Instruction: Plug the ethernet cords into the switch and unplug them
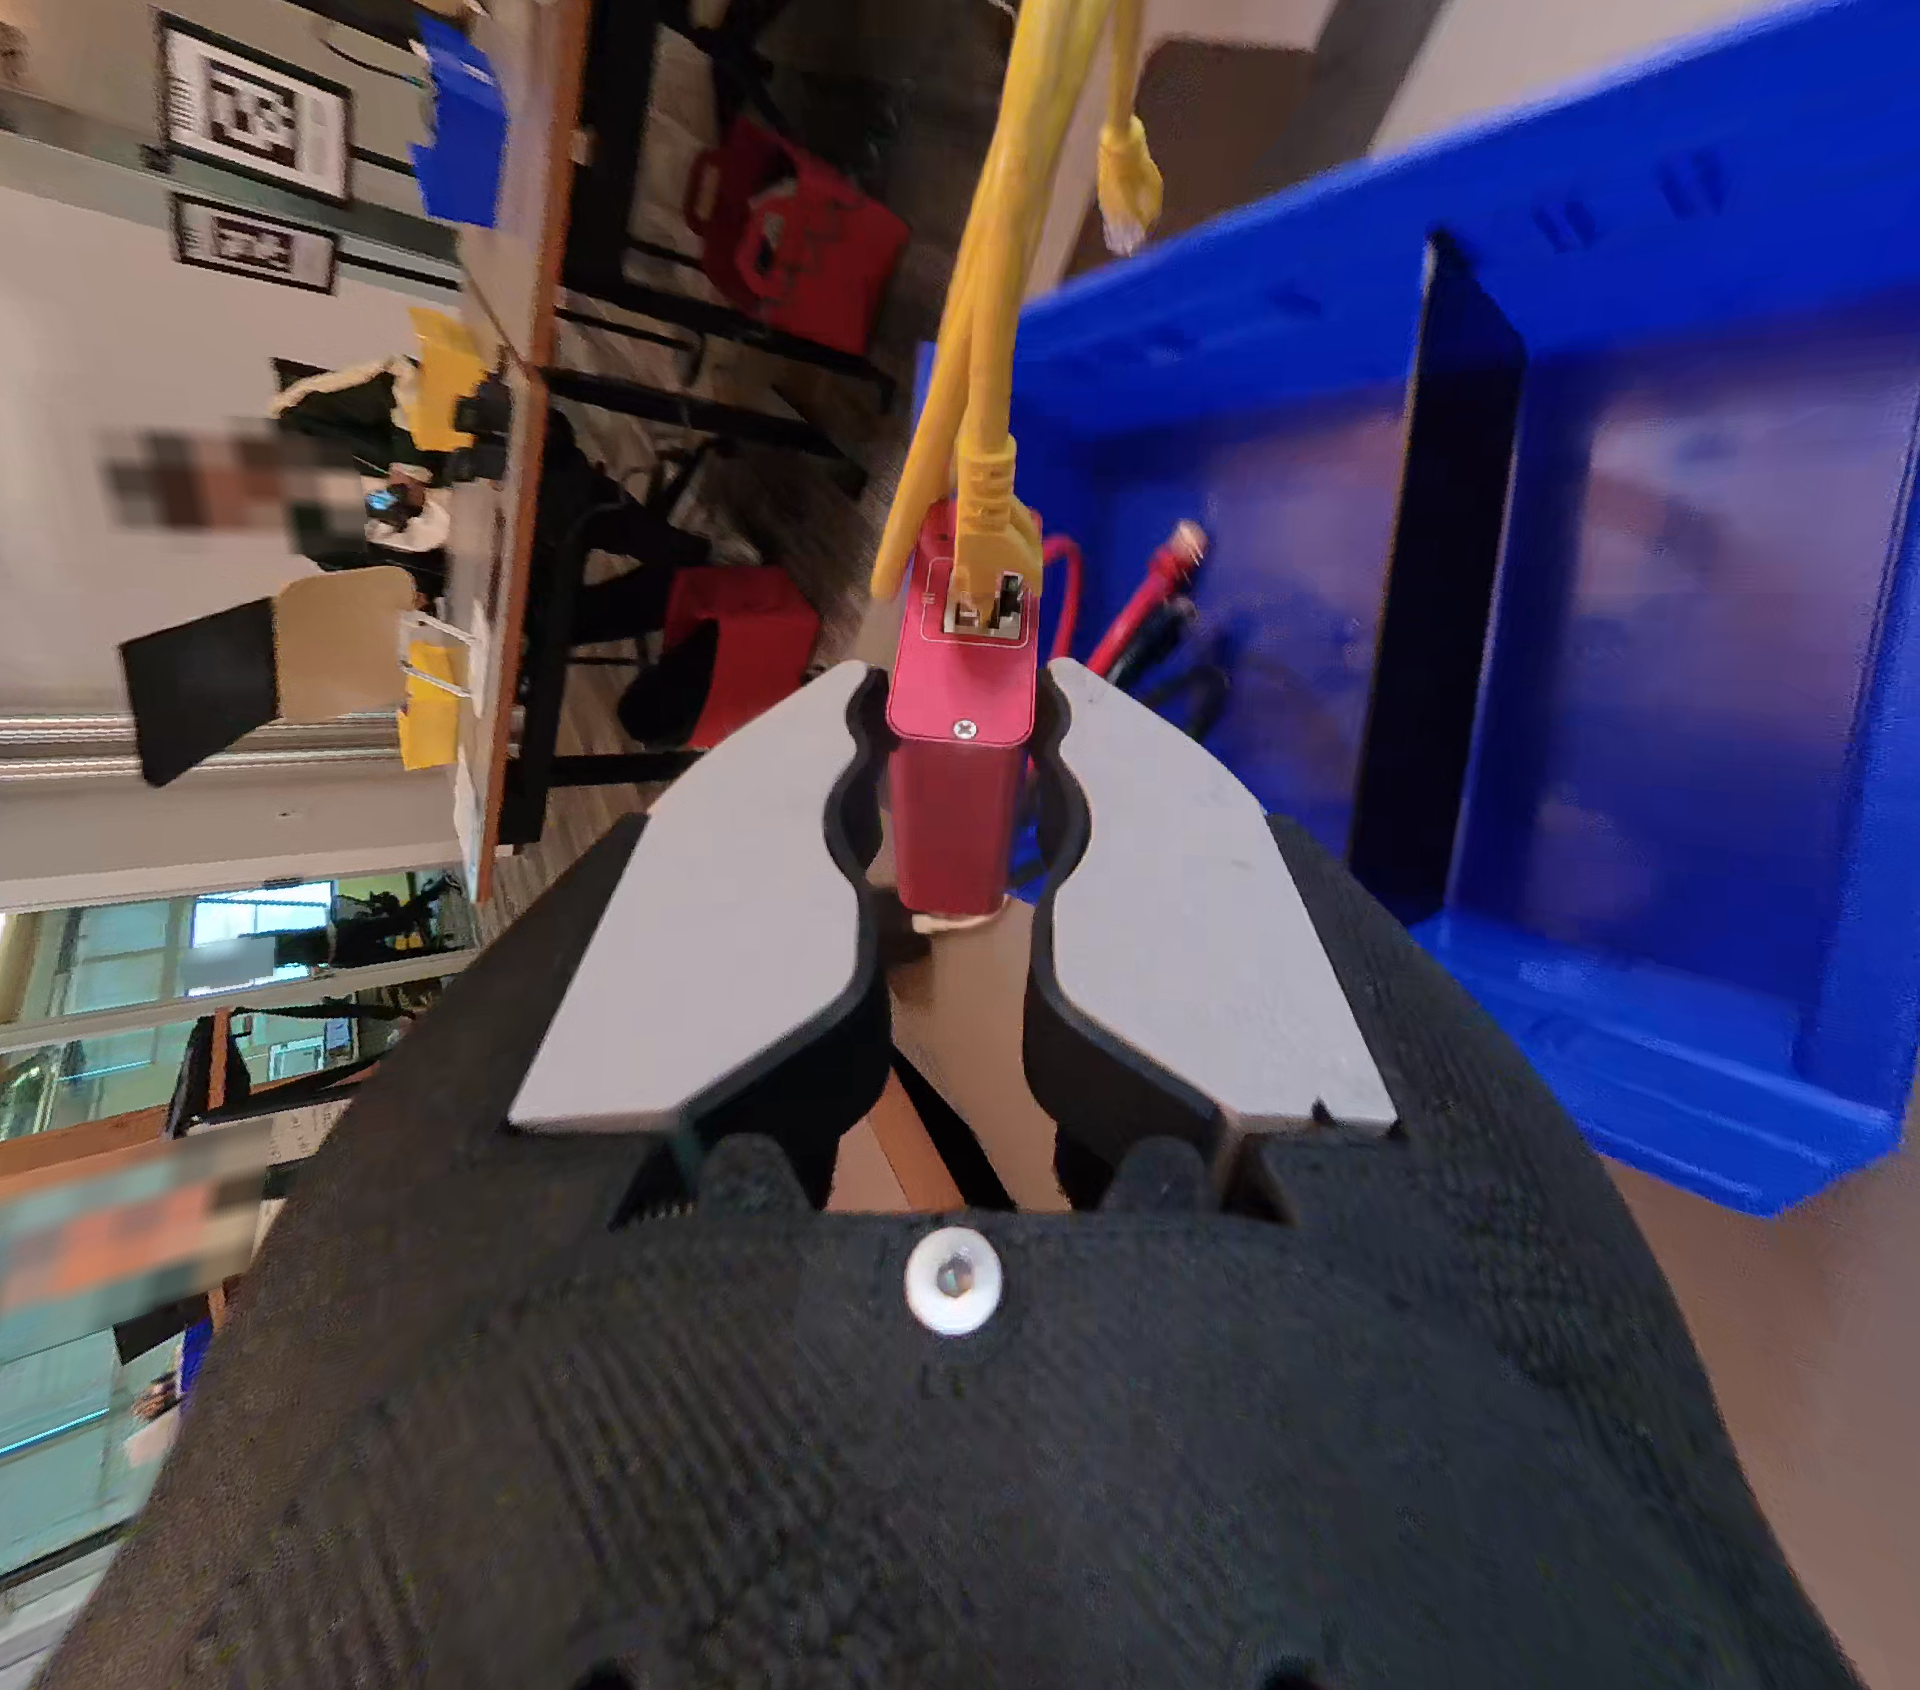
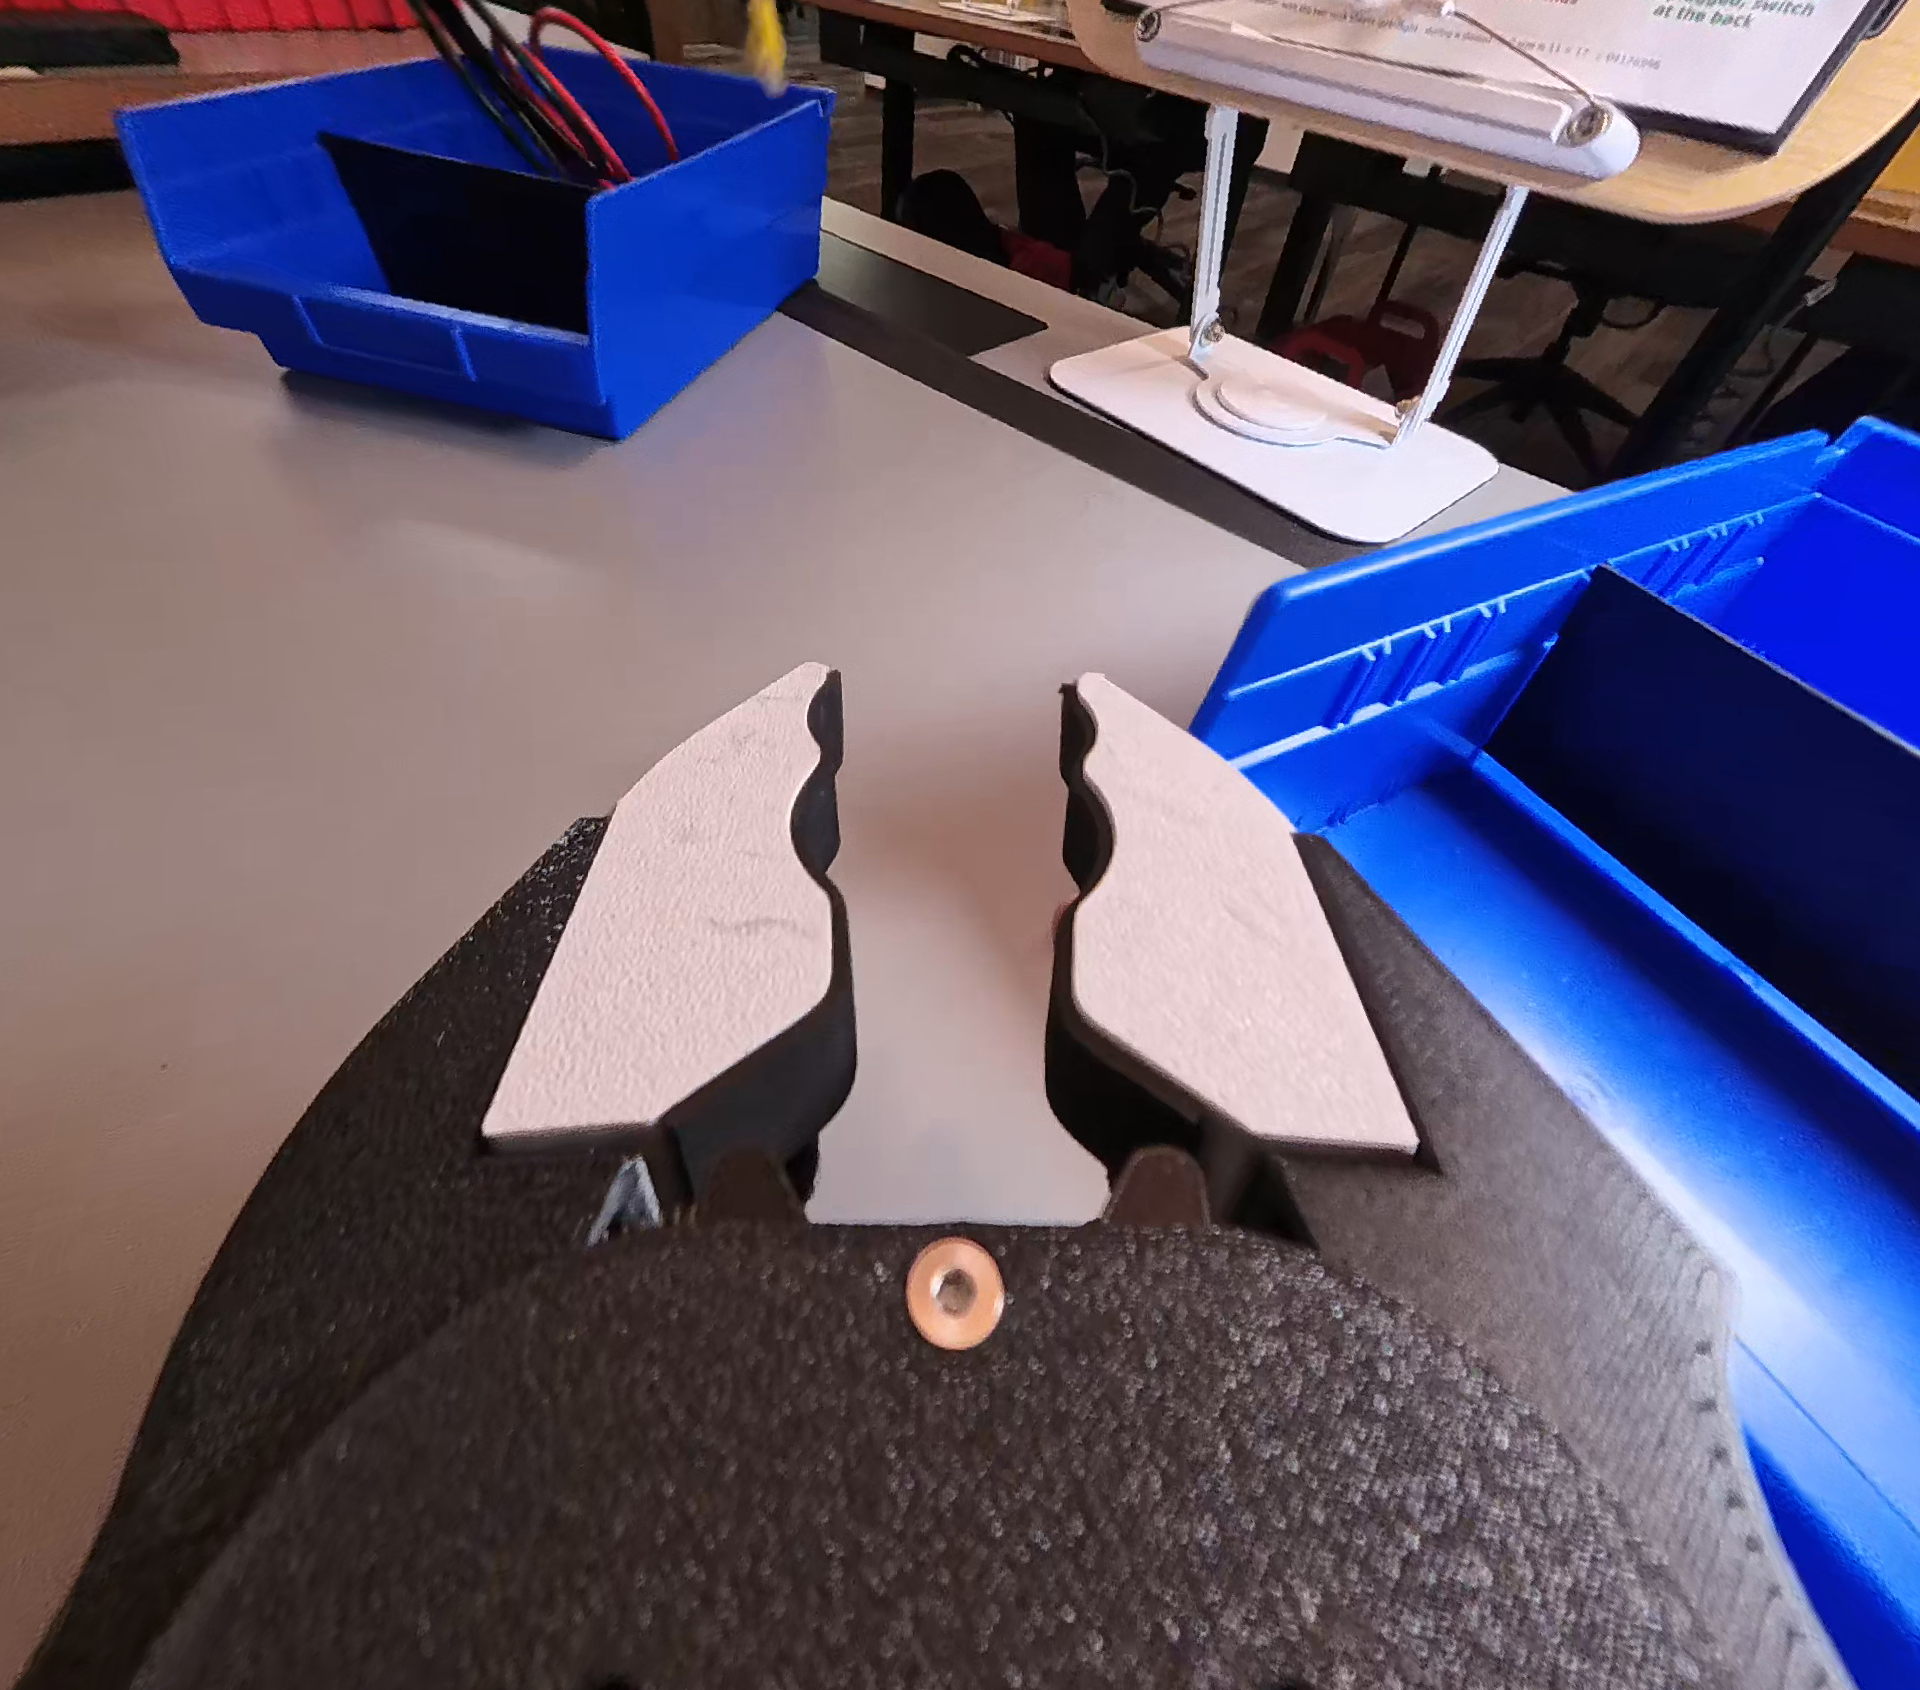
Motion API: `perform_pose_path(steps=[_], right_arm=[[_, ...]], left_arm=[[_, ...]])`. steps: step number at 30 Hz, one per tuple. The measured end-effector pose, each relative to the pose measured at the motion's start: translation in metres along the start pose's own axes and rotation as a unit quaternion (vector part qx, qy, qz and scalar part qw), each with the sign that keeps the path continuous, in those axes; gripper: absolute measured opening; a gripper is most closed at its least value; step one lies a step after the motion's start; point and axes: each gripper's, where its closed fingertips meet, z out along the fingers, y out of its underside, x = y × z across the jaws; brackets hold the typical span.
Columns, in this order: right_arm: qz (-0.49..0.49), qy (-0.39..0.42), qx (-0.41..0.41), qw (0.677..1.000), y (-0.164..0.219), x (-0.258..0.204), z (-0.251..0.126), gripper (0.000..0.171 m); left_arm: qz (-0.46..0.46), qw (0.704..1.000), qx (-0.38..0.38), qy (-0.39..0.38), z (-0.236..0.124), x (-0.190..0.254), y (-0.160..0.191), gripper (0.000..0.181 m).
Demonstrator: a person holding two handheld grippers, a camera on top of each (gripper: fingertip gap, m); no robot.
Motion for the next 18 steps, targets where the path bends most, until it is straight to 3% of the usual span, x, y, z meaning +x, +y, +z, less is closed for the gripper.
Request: perform_pose_path(steps=[4,10,15,18], right_arm=[[0.001,-0.007,0.023,1.0,-0.027,-0.001,0.0,0.039],[-0.019,-0.046,0.107,0.993,-0.117,-0.018,0.0,0.039],[-0.049,-0.136,0.154,0.977,-0.188,-0.062,0.003,0.041],[-0.069,-0.166,0.172,0.969,-0.211,-0.083,0.007,0.043]], left_arm=[[-0.037,0.995,0.065,-0.06,-0.034,-0.041,-0.035,0.027],[-0.117,0.962,0.224,-0.104,-0.106,-0.084,-0.104,0.027],[-0.201,0.893,0.401,-0.02,-0.16,-0.06,-0.177,0.027],[-0.244,0.83,0.497,0.072,-0.177,-0.018,-0.217,0.027]])
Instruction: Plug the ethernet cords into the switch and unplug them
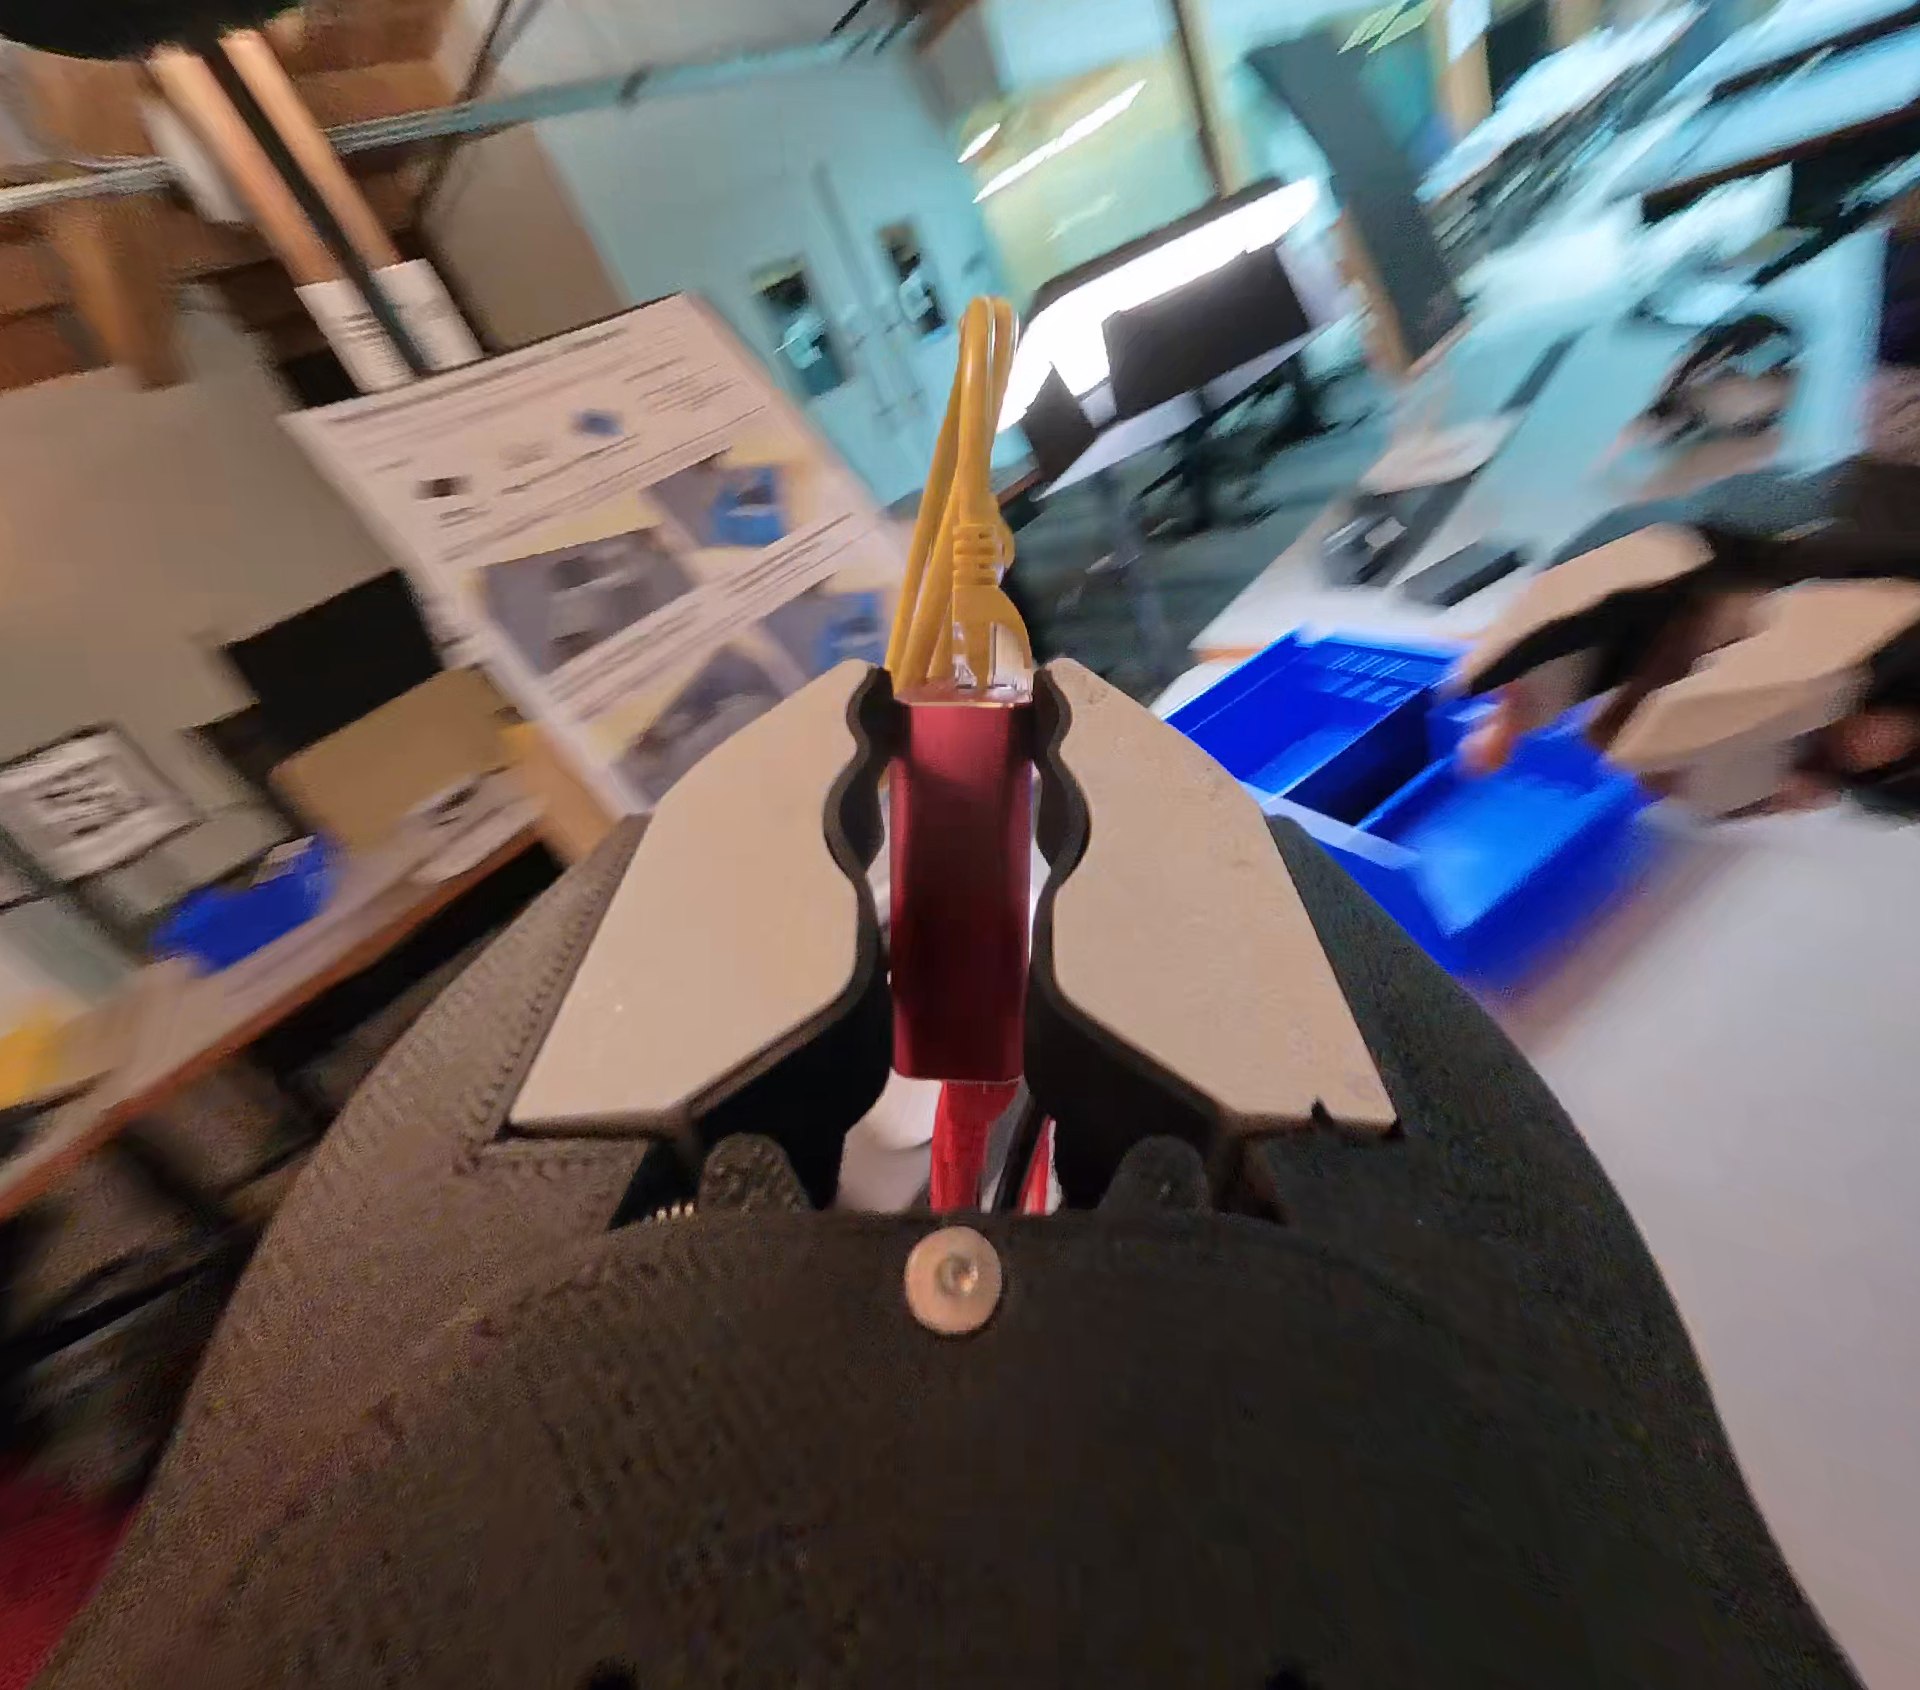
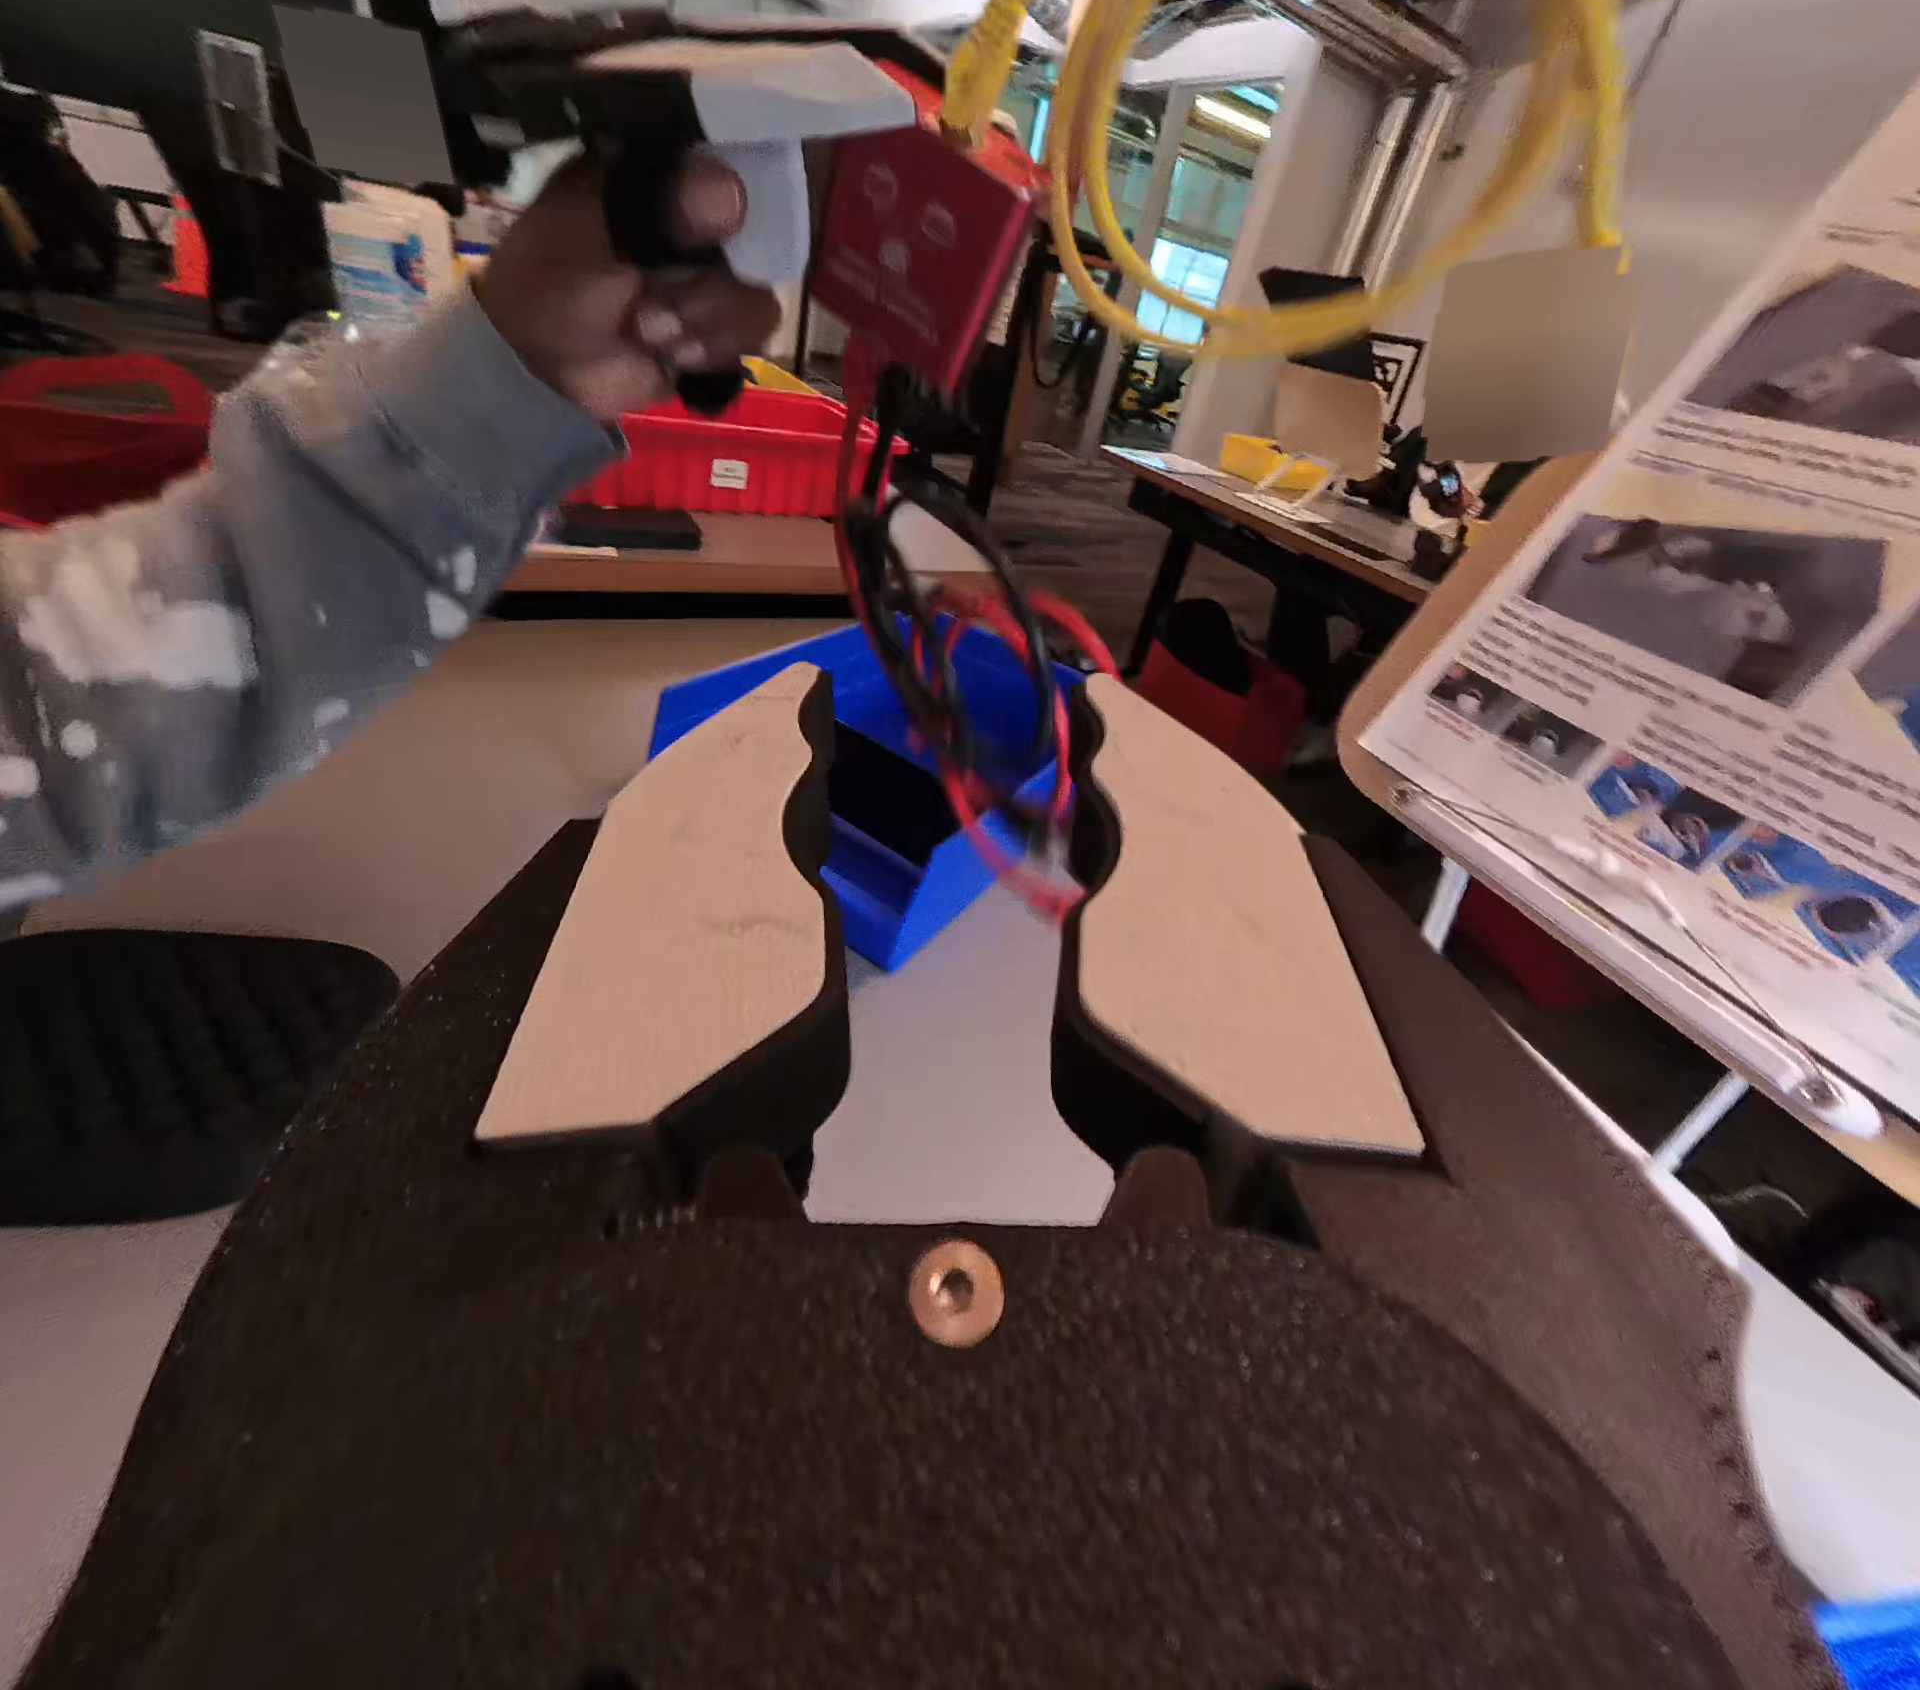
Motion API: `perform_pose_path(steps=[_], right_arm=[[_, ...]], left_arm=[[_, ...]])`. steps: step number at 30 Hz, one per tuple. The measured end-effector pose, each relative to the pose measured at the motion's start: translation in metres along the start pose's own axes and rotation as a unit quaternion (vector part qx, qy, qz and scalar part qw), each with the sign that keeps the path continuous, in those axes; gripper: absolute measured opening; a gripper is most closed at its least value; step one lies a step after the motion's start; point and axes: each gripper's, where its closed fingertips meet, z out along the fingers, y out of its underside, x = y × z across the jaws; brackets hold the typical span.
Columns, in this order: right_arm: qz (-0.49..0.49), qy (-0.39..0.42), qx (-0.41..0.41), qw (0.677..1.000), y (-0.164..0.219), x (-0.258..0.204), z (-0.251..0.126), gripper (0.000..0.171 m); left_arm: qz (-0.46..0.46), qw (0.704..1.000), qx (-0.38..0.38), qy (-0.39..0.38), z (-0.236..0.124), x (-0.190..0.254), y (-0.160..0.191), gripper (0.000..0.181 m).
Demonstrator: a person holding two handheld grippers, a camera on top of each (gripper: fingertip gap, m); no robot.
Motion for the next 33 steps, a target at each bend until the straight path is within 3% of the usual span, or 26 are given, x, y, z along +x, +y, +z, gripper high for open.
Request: perform_pose_path(steps=[3,6,7,8,9,11,14,15,16,17,22,27,33], right_arm=[[0.026,-0.036,-0.006,0.999,0.005,-0.01,0.01,0.048],[0.045,-0.094,-0.013,0.994,0.02,-0.027,0.01,0.052],[0.054,-0.097,-0.017,0.994,0.026,-0.028,0.009,0.048],[0.051,-0.089,-0.017,0.995,0.032,-0.023,0.006,0.033],[0.052,-0.091,-0.005,0.995,0.035,-0.02,0.004,0.024],[0.094,-0.127,0.015,0.987,0.038,-0.022,0.002,0.023],[0.132,-0.131,0.037,0.982,0.039,-0.024,0.013,0.046],[0.133,-0.136,0.032,0.981,0.041,-0.027,0.016,0.046],[0.129,-0.15,0.04,0.979,0.041,-0.031,0.015,0.032],[0.128,-0.15,0.049,0.979,0.04,-0.032,0.014,0.03],[0.15,-0.151,0.055,0.976,0.039,-0.029,0.009,0.027],[0.191,-0.141,0.113,0.965,0.016,-0.008,-0.009,0.027],[0.234,-0.147,0.165,0.947,0.006,0.002,-0.018,0.027]], left_arm=[[-0.081,0.99,0.058,0.102,0.023,0.065,0.007,0.027],[-0.125,0.971,0.066,0.195,0.045,0.126,0.025,0.027],[-0.135,0.965,0.069,0.213,0.051,0.14,0.03,0.027],[-0.145,0.962,0.075,0.22,0.055,0.145,0.031,0.027],[-0.153,0.958,0.068,0.231,0.057,0.149,0.033,0.027],[-0.169,0.952,0.044,0.251,0.057,0.153,0.037,0.027],[-0.167,0.947,0.044,0.272,0.053,0.163,0.043,0.027],[-0.171,0.946,0.039,0.273,0.054,0.164,0.046,0.027],[-0.175,0.946,0.034,0.269,0.056,0.164,0.048,0.027],[-0.181,0.946,0.032,0.268,0.056,0.162,0.049,0.027],[-0.231,0.936,0.028,0.264,0.058,0.155,0.053,0.027],[-0.241,0.936,0.025,0.256,0.052,0.141,0.061,0.043],[-0.23,0.931,-0.003,0.284,0.061,0.165,0.072,0.041]])
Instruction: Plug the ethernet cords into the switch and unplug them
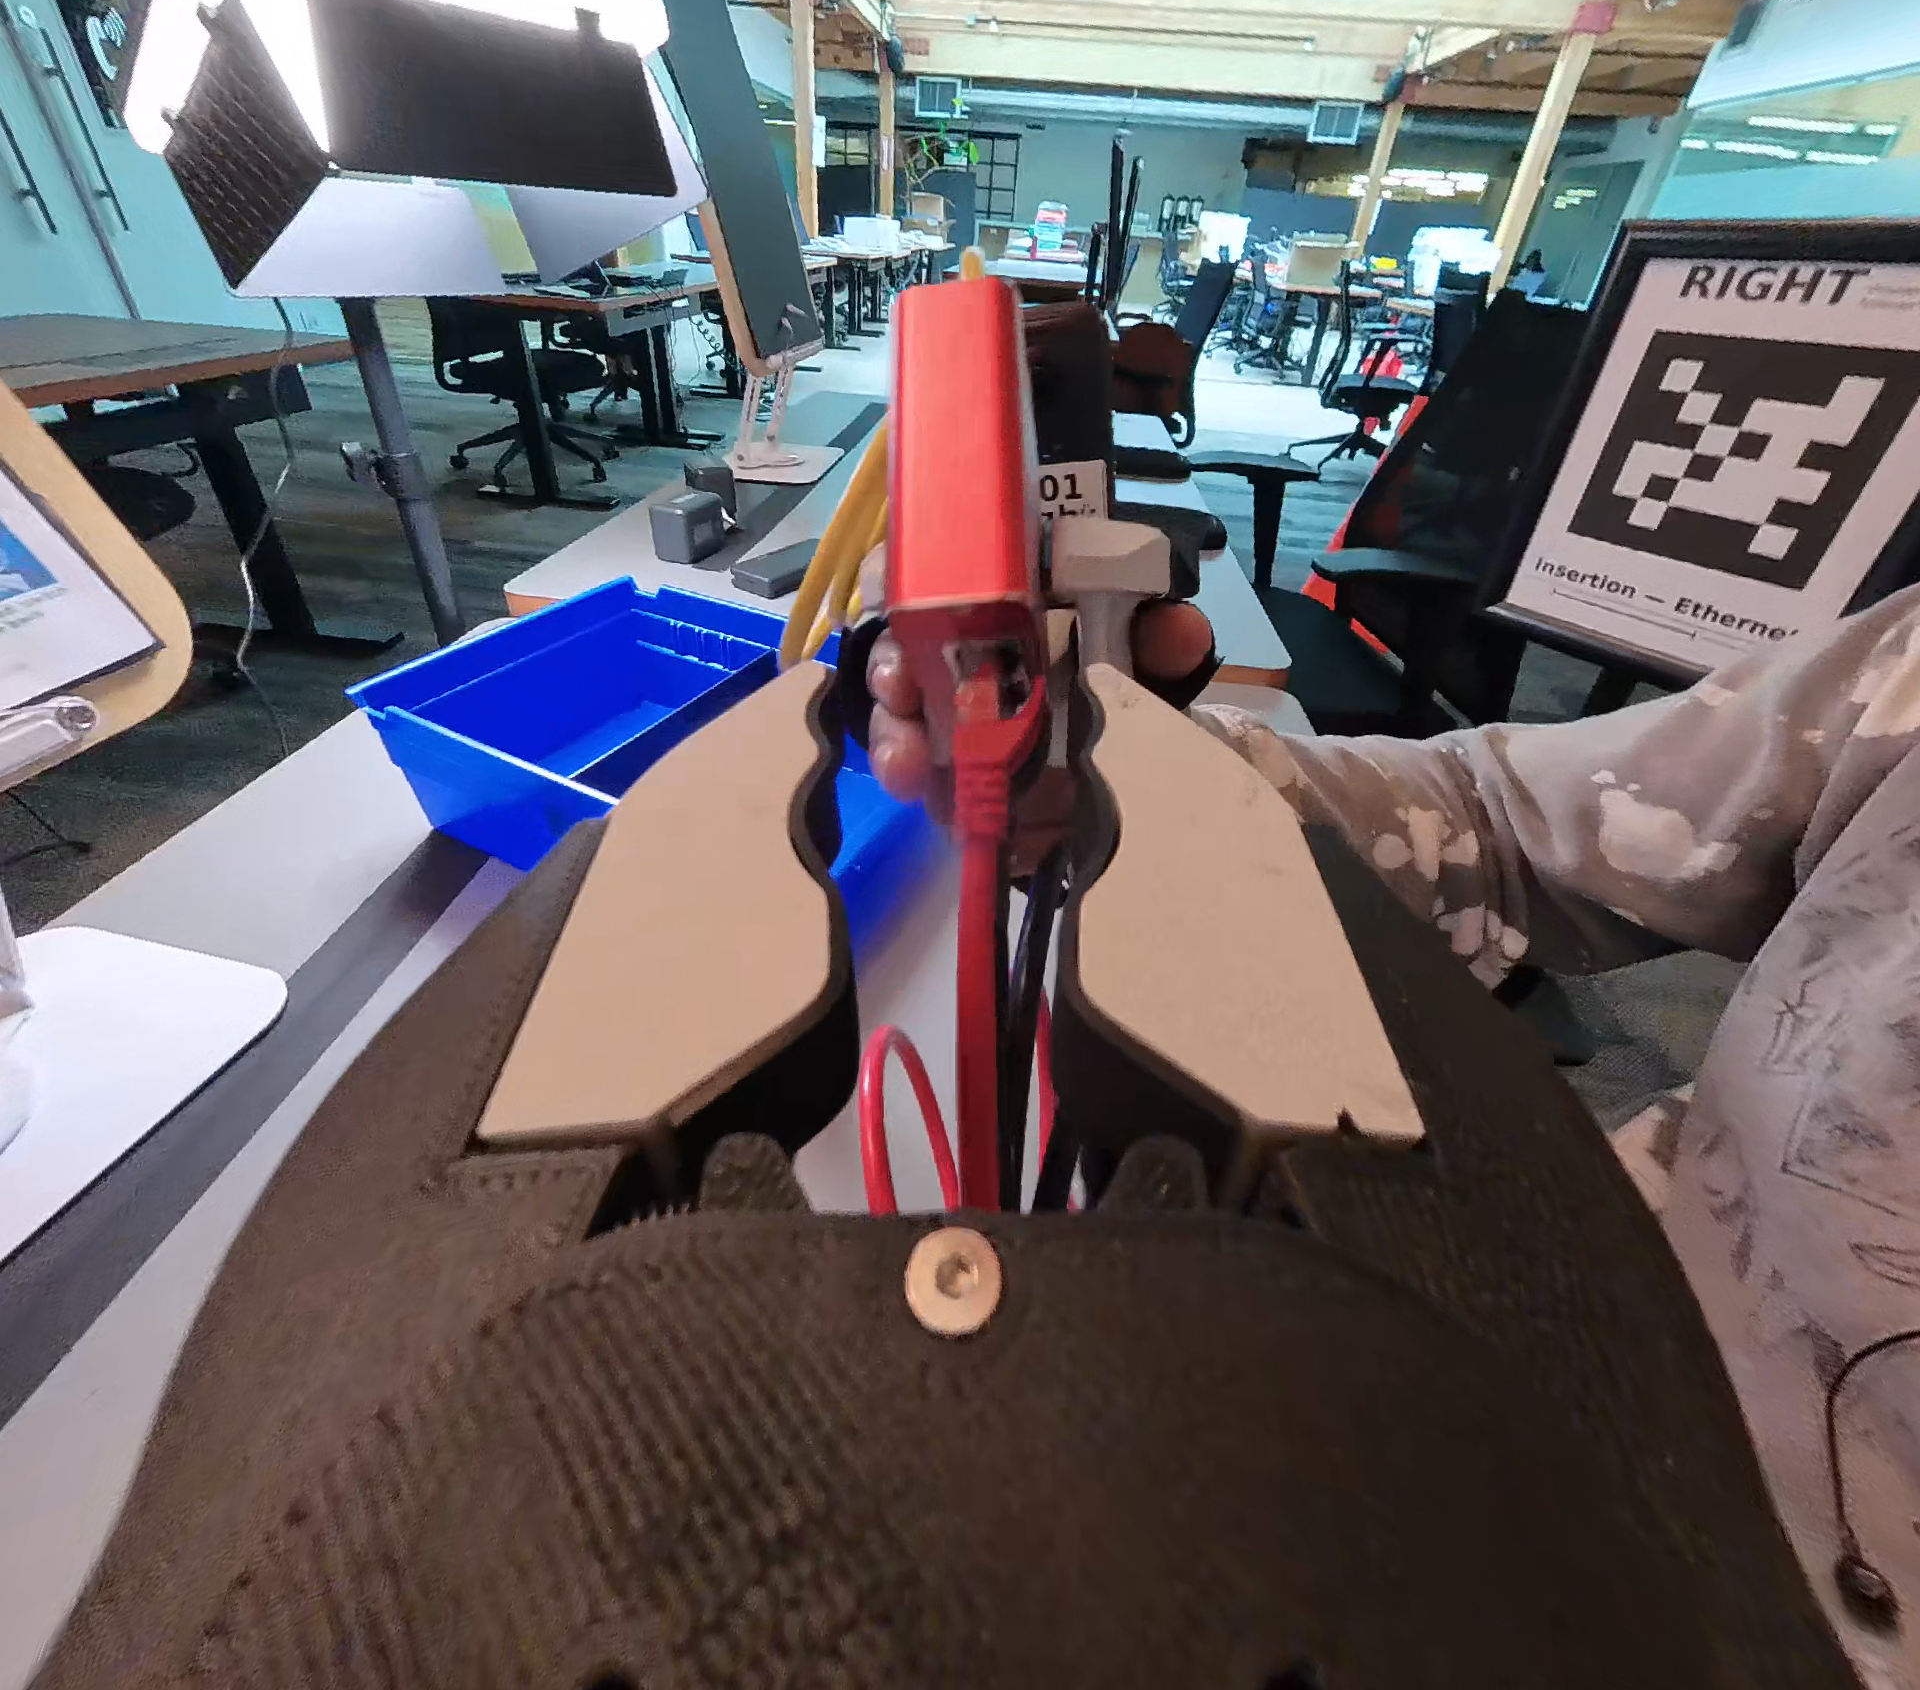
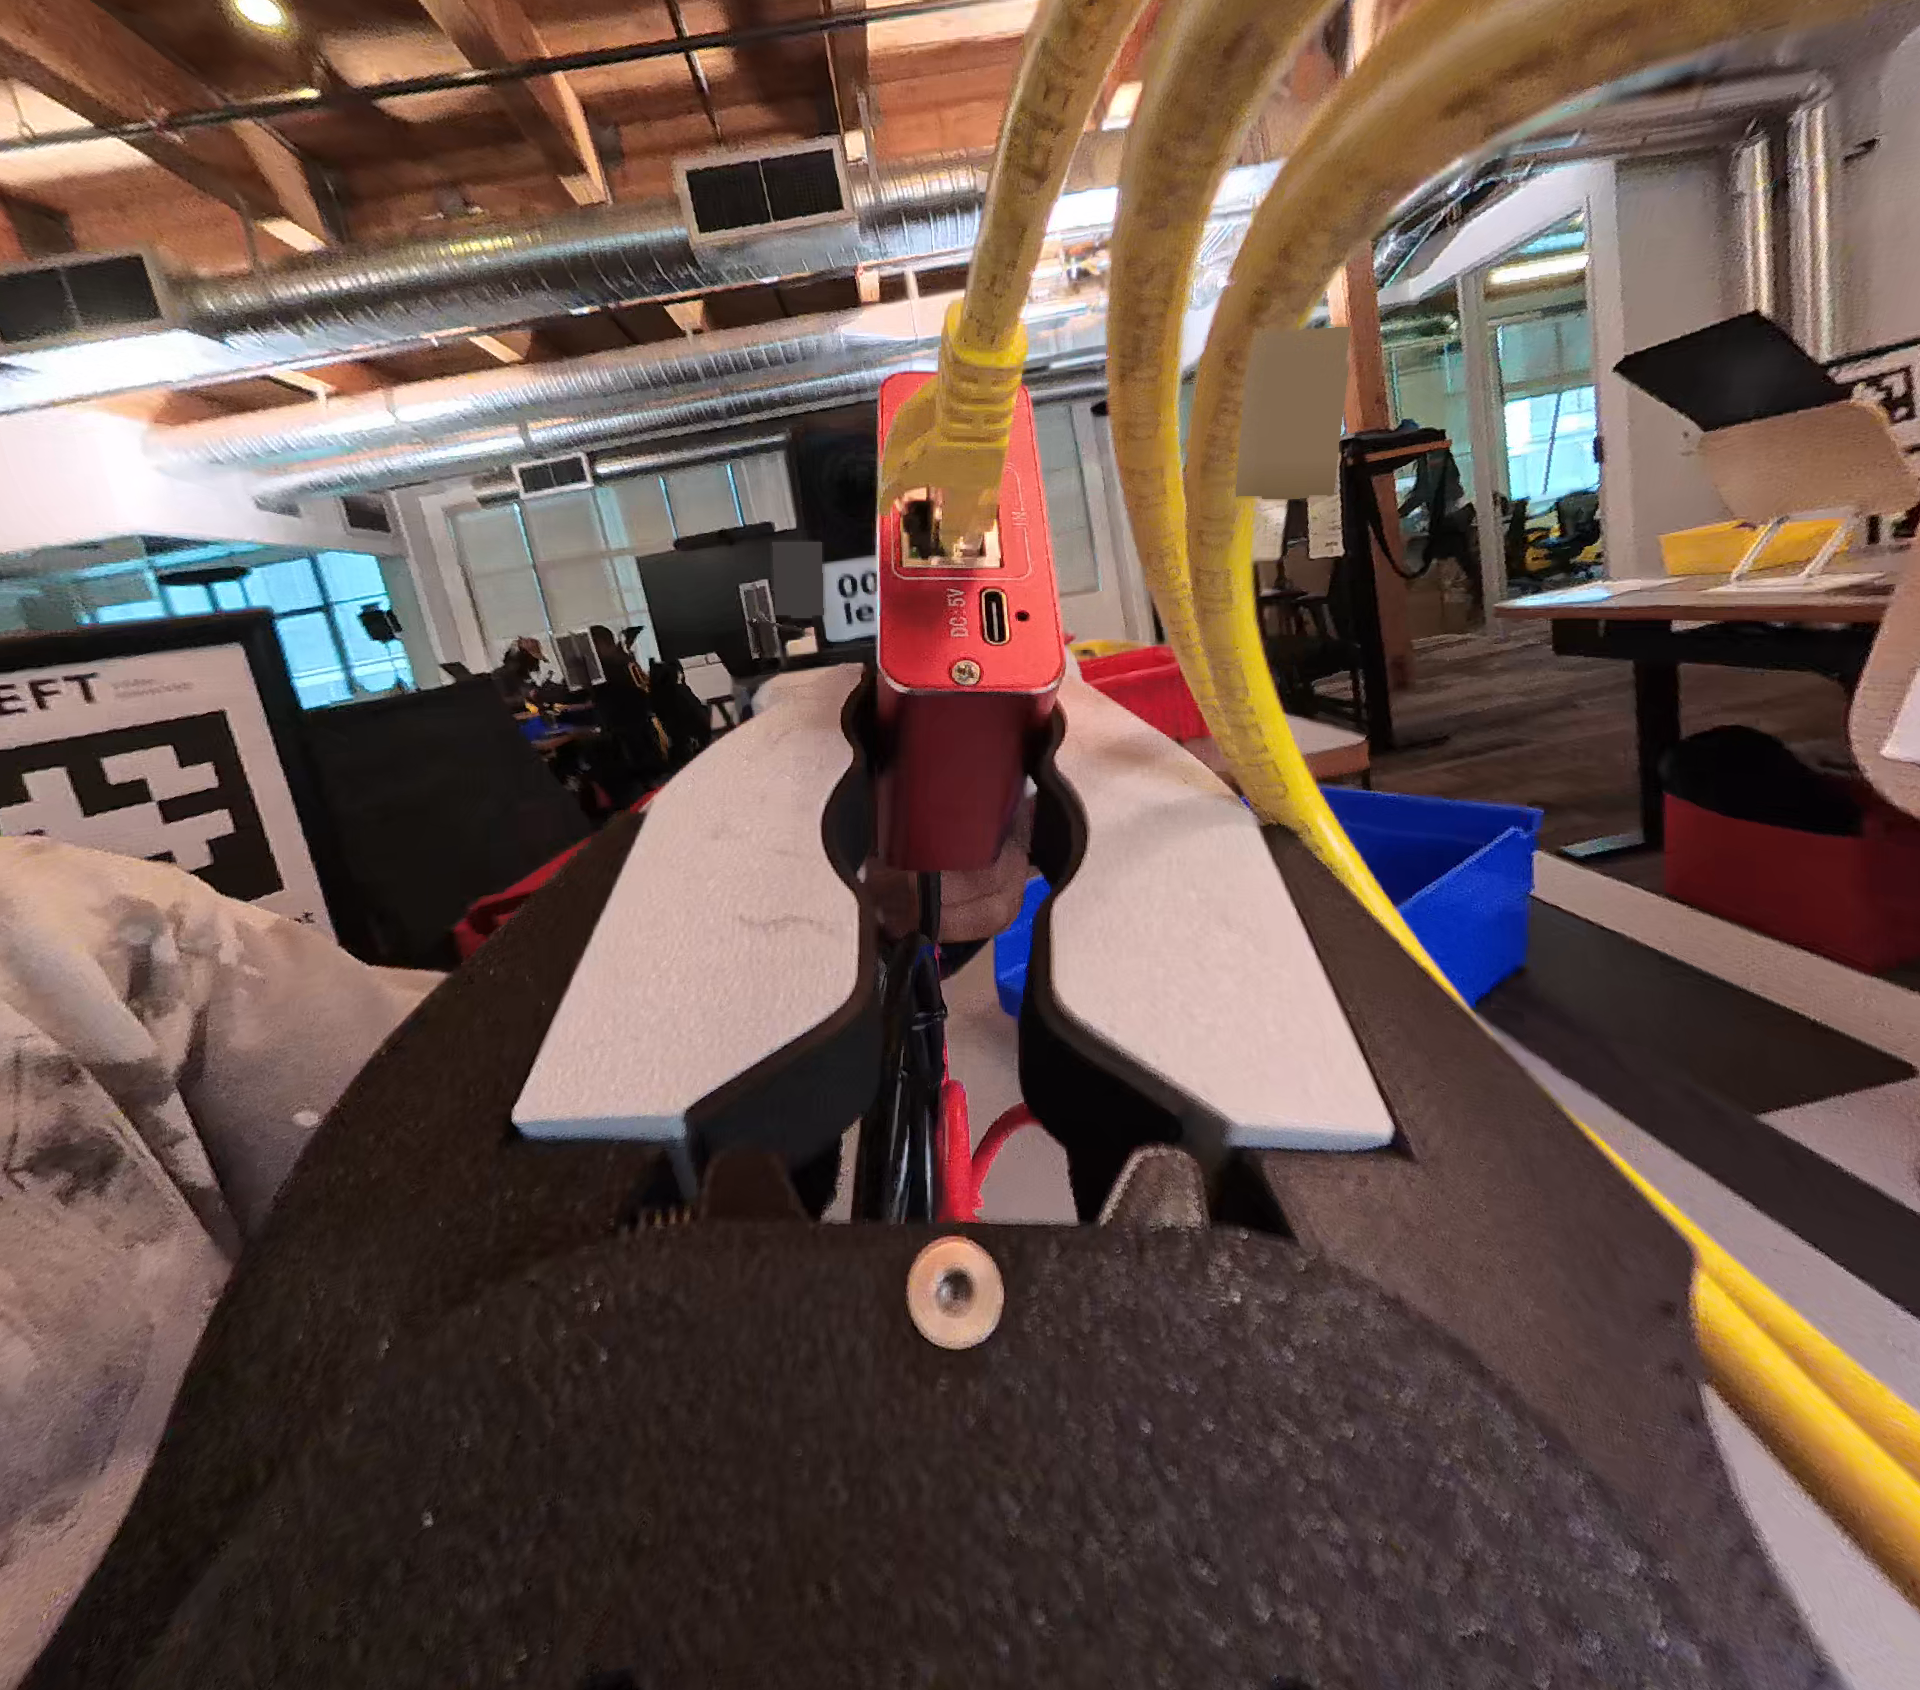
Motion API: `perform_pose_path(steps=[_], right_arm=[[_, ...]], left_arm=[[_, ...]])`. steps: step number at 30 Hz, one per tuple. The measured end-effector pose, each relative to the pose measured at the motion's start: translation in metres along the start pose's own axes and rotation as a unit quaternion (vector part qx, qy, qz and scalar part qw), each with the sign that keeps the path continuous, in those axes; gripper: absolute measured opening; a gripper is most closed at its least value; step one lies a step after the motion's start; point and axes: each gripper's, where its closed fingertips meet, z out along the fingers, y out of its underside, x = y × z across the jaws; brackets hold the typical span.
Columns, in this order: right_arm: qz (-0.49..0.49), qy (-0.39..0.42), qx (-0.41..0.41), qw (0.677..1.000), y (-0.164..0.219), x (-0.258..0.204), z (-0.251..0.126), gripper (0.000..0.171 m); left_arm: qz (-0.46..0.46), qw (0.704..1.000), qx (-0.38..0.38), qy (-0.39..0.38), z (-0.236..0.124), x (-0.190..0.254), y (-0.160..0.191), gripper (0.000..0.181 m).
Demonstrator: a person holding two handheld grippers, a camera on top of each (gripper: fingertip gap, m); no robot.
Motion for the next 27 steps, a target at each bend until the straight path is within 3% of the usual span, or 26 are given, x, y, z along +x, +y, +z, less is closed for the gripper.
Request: perform_pose_path(steps=[2,6,11,14,18,22,24,27], right_arm=[[0.009,-0.007,-0.019,1.0,0.013,0.0,0.004,0.027],[0.05,0.002,-0.063,0.997,0.029,0.009,0.007,0.029],[0.079,0.012,-0.221,0.972,0.065,0.016,-0.01,0.032],[0.018,-0.021,-0.305,0.952,0.075,0.002,-0.025,0.032],[-0.168,0.051,-0.271,0.946,0.025,0.002,-0.033,0.025],[-0.265,0.172,-0.184,0.931,-0.044,0.012,-0.055,0.028],[-0.265,0.163,-0.208,0.927,-0.04,0.011,-0.061,0.033],[-0.256,0.143,-0.297,0.909,0.004,0.019,-0.055,0.041]], left_arm=[[0.021,1.0,-0.01,-0.01,0.003,0.0,0.003,0.03],[0.017,0.998,-0.062,-0.024,-0.005,-0.007,0.013,0.028],[0.015,0.995,-0.075,-0.061,-0.023,-0.024,0.013,0.027],[0.013,0.993,-0.077,-0.089,-0.043,-0.035,0.009,0.027],[0.036,0.987,-0.122,-0.099,-0.061,-0.037,0.016,0.027],[0.058,0.979,-0.174,-0.087,-0.064,-0.031,0.03,0.027],[0.068,0.976,-0.193,-0.07,-0.059,-0.025,0.038,0.027],[0.09,0.971,-0.217,-0.049,-0.045,-0.017,0.05,0.027]])
